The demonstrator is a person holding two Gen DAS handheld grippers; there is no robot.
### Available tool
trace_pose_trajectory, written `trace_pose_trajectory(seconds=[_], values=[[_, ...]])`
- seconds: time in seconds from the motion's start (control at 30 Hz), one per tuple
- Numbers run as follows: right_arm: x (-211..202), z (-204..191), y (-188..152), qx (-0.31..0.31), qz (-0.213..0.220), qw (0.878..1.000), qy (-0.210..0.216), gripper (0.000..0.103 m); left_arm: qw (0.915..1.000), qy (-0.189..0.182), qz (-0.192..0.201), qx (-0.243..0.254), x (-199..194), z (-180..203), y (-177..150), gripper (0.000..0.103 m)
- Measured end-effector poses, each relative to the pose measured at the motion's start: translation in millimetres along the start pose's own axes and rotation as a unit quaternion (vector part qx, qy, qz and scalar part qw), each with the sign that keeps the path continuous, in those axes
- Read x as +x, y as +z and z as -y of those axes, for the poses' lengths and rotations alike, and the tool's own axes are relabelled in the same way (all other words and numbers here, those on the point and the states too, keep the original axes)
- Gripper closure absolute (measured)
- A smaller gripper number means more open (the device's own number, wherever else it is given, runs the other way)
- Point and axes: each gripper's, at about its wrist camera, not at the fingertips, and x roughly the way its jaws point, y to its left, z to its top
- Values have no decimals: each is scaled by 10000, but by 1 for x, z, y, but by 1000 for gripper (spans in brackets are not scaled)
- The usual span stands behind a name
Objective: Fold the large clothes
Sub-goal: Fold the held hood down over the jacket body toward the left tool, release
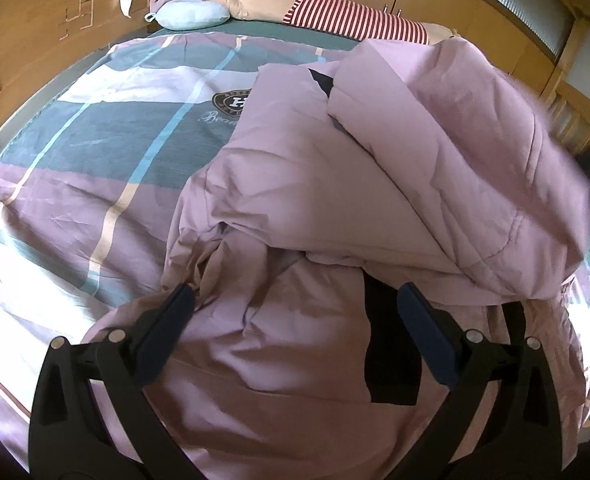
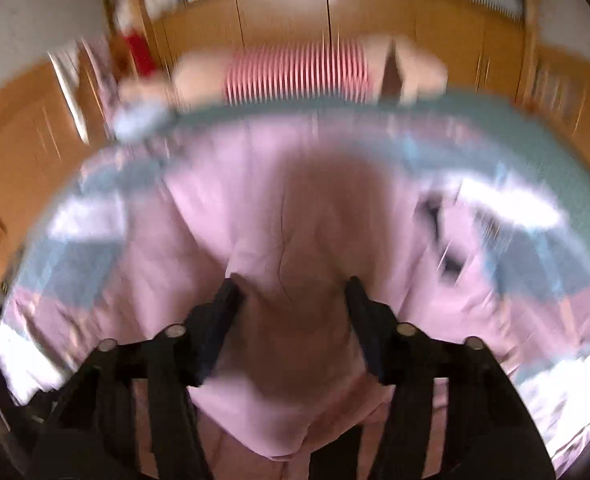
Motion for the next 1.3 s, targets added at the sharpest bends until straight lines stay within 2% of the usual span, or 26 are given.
trace_pose_trajectory(seconds=[0.03,0.1,0.17,0.27,0.4,0.57,0.67,0.87,0.93,1.1,1.3], values=[[21,-5,-16,-170,-349,9992,-8,46,10000,-2,1,5,0,0,0,2],[41,-15,-49,-377,-607,9974,-33,45,10000,-24,7,-20,0,0,0,2],[40,-29,-82,-642,-455,9966,-253,45,10000,-32,9,-40,1,0,1,2],[28,-36,-101,-674,-389,9965,-303,45,9999,-63,71,-72,0,0,0,2],[22,-28,-110,-627,-487,9968,-97,45,9998,-120,175,0,0,6,-2,2],[14,-29,-124,-765,-400,9962,-142,45,9996,68,94,244,9,16,-6,2],[11,-31,-129,-763,-307,9965,-136,45,9995,20,100,292,8,18,-5,2],[9,-34,-134,-707,-144,9973,-104,45,9993,-191,275,185,0,17,-4,2],[8,-32,-135,-642,-95,9979,-54,45,9984,-363,391,161,-4,18,-2,2],[-2,-27,-146,-546,48,9985,27,45,9949,-893,385,258,-6,32,1,2],[-12,-30,-160,-603,153,9981,-19,45,9943,-837,112,652,13,57,-12,2]])
